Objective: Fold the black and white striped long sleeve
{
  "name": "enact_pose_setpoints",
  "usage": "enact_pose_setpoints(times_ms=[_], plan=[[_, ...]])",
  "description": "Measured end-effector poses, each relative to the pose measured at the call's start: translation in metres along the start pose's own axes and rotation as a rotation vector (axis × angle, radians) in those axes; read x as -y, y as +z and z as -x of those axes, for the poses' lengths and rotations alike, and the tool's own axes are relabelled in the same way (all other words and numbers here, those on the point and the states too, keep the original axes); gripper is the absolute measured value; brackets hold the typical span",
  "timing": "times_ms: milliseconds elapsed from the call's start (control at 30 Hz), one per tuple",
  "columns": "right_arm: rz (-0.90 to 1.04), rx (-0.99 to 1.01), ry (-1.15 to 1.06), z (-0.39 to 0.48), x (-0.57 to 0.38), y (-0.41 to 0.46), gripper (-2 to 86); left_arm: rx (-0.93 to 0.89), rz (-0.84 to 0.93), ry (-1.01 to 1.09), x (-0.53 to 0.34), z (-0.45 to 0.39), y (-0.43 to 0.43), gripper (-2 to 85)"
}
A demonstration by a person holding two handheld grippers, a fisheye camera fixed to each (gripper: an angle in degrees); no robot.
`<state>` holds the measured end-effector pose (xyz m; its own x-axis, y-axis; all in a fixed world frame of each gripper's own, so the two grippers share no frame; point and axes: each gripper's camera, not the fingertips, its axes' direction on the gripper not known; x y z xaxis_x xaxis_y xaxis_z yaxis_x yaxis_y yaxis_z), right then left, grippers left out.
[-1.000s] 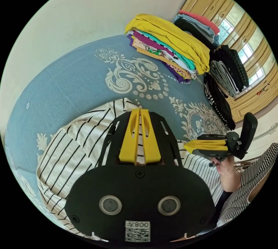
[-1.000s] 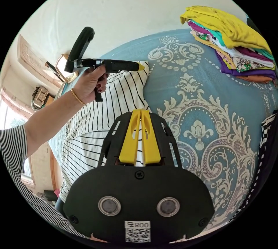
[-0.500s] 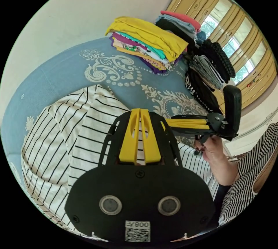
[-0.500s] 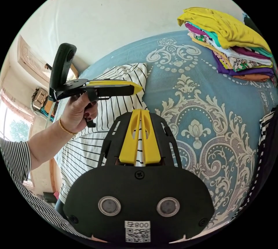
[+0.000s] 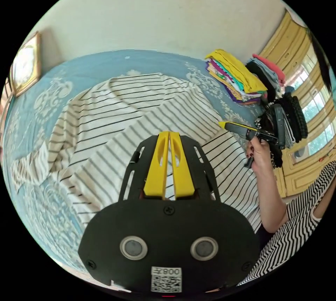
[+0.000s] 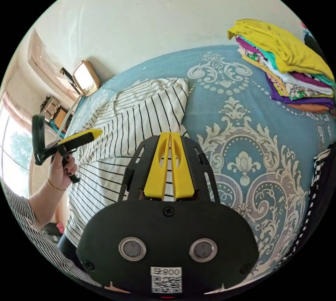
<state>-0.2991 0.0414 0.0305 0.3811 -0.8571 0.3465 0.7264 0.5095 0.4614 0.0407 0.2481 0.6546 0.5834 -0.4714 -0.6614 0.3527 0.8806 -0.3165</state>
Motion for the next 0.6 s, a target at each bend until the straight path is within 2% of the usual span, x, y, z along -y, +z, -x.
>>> enact_pose_setpoints(times_ms=[67, 100, 167, 233, 333, 433, 500, 600], plan=[[0.027, -0.005, 0.0, 0.007, -0.008, 0.02, 0.0, 0.09, 0.16, -0.101, -0.03, 0.047, -0.01, 0.2], [0.031, -0.009, -0.002, 0.008, -0.01, 0.022, 0.0, 0.082, 0.169, -0.129, -0.037, 0.056, -0.015, 0.2], [0.032, -0.024, -0.013, 0.015, -0.02, 0.034, 0.1, 0.011, 0.069, -0.154, -0.062, 0.08, -0.052, 0.2], [0.013, -0.062, -0.015, 0.022, -0.03, 0.037, 0.0, 0.028, 0.037, -0.187, -0.079, 0.097, -0.074, 0.2], [-0.025, -0.131, -0.03, 0.032, -0.047, 0.046, 0.1, -0.017, 0.12, -0.265, -0.107, 0.139, -0.091, 0.3], [-0.036, -0.184, -0.078, 0.046, -0.065, 0.054, 0.1, -0.029, -0.022, -0.376, -0.148, 0.194, -0.145, 0.6], [-0.056, -0.193, -0.101, 0.06, -0.076, 0.057, 0.2, 0.028, -0.094, -0.496, -0.176, 0.237, -0.18, 1.0], [-0.02, -0.043, -0.19, 0.104, -0.079, 0.079, 0.6, 0.14, -0.154, -0.652, -0.218, 0.314, -0.232, 2.4]])
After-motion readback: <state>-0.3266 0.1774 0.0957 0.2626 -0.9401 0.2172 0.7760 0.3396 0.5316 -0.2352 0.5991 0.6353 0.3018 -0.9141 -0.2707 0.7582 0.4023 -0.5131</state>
